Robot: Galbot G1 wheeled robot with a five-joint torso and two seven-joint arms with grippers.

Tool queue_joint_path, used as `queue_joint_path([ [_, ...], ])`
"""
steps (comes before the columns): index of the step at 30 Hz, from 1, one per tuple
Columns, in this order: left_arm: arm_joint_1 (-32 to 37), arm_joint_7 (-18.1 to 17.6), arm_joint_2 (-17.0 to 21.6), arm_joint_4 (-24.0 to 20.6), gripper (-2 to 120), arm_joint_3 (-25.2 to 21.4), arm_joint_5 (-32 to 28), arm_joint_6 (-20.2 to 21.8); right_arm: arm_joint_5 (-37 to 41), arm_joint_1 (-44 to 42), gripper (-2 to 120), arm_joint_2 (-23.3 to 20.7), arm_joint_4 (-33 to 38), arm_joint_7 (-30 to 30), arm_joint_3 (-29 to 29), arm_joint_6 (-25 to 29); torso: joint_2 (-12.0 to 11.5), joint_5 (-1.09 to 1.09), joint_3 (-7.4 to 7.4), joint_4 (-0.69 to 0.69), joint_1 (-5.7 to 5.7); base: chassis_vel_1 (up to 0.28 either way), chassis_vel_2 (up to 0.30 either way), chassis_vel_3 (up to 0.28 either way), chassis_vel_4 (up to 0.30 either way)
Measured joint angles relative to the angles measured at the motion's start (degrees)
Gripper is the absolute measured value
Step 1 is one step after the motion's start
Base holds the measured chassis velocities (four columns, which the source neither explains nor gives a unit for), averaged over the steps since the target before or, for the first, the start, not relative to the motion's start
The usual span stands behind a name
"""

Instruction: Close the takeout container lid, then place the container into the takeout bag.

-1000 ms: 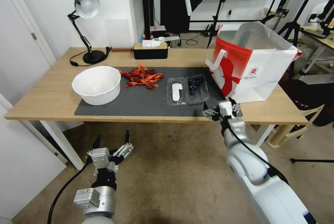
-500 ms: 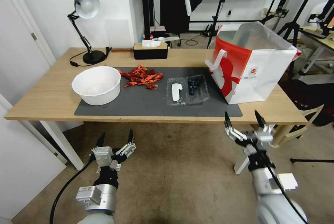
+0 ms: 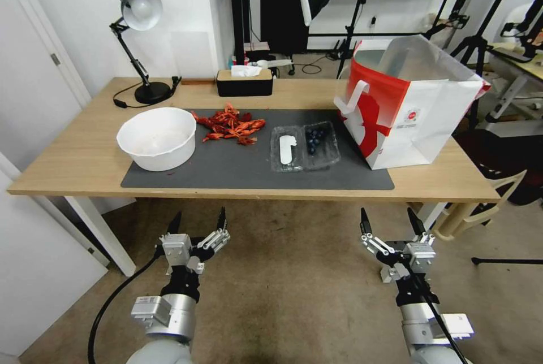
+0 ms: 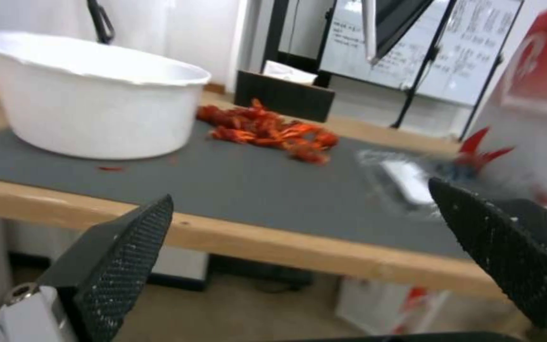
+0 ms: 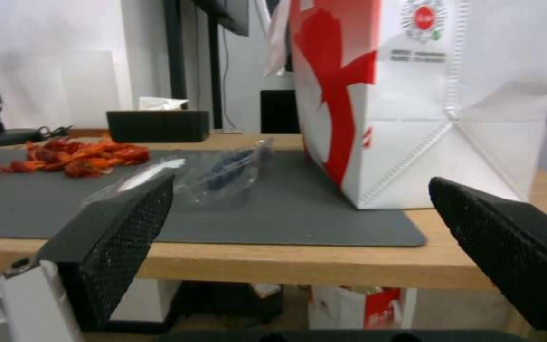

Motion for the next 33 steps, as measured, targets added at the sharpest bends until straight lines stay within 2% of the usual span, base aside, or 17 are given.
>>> queue_joint_path([
  [3,-0.5,-1.5,0.4,-2.0,100,1.8,-4.3,2.3,-0.1,1.0,100,-0.3,-0.5,-0.1,-0.8,-0.5,0.0,0.01,0.0,0.01,0.0,0.0,0.0,0.0,0.0],
  [5,-2.8,-4.3,1.5,-3.5,100,4.6,-10.6,5.3,-0.3,1.1,100,-0.3,-0.6,-0.4,-1.2,-0.8,0.0,0.0,0.0,0.0,0.0,0.0,0.0,0.0,0.0],
  [6,-2.8,-4.3,1.5,-3.5,100,4.6,-10.6,5.3,-0.3,1.1,100,-0.3,-0.6,-0.4,-1.2,-0.8,0.0,0.0,0.0,0.0,0.0,0.0,0.0,0.0,0.0],
  [8,-5.6,-7.0,2.8,-4.3,100,7.1,-17.2,7.8,-0.7,0.7,100,-0.1,-0.6,-0.8,-1.3,-0.8,0.0,0.0,0.0,-0.01,0.0,0.0,0.0,0.0,0.0],
  [10,-8.7,-9.0,3.9,-4.4,100,9.7,-22.7,8.6,-1.1,0.3,100,0.1,-0.4,-1.0,-1.2,-0.8,0.0,-0.01,0.0,0.0,0.0,0.0,0.0,0.0,0.0],
  [11,-8.7,-9.0,3.9,-4.4,100,9.7,-22.7,8.6,-1.1,0.3,100,0.1,-0.4,-1.0,-1.2,-0.8,0.0,-0.01,0.0,0.0,0.0,0.0,0.0,0.0,0.0],
  [13,-12.2,-10.7,4.7,-3.7,100,11.6,-27.6,8.8,-1.6,-0.3,100,0.5,-0.3,-1.1,-1.2,-0.8,0.0,-0.01,0.0,-0.02,0.0,0.0,0.0,0.0,0.0],
  [15,-17.2,-13.0,5.1,-2.1,100,14.7,-33.5,8.3,-2.7,-0.9,100,1.2,-0.1,-1.1,-1.2,-0.8,0.0,-0.01,0.0,-0.01,0.0,0.0,0.0,0.0,0.0],
  [16,-17.2,-13.0,5.1,-2.1,100,14.7,-33.5,8.3,-2.7,-0.9,100,1.2,-0.1,-1.1,-1.2,-0.8,0.0,-0.01,0.0,-0.01,0.0,0.0,0.0,0.0,0.0],
  [19,-24.5,-18.6,4.2,0.6,100,18.5,-41.3,8.3,-4.2,-1.6,100,2.2,-0.1,-1.1,-1.2,-0.8,0.0,0.0,0.0,0.0,0.0,0.0,0.0,0.0,0.0],
  [20,-24.5,-18.6,4.2,0.6,100,18.5,-41.3,8.3,-4.2,-1.6,100,2.2,-0.1,-1.1,-1.2,-0.8,0.0,0.0,0.0,0.0,0.0,0.0,0.0,0.0,0.0],
  [23,-32.4,-23.5,2.3,5.0,100,21.7,-46.5,8.3,-5.4,-2.1,100,3.2,-0.1,-1.1,-1.3,-0.8,0.0,0.0,0.01,-0.01,0.0,0.0,0.0,0.0,0.0],
  [27,-36.9,-25.2,1.0,8.0,100,23.2,-48.4,7.9,-6.0,-2.3,100,3.6,-0.1,-1.0,-1.3,-0.8,0.0,0.0,0.01,-0.02,0.0,0.0,0.0,0.0,0.0],
  [30,-42.8,-27.1,-1.3,12.7,100,24.8,-50.6,6.8,-6.4,-2.3,100,4.0,-0.1,-1.0,-1.0,-0.8,0.0,0.0,0.01,-0.01,0.01,0.0,0.0,0.0,0.0],
  [33,-45.0,-28.6,-3.0,14.8,100,25.4,-51.3,6.6,-6.5,-2.3,100,4.3,-0.3,-0.8,-0.8,-0.8,0.0,0.01,0.01,0.0,0.01,0.0,0.0,0.0,0.0],
])
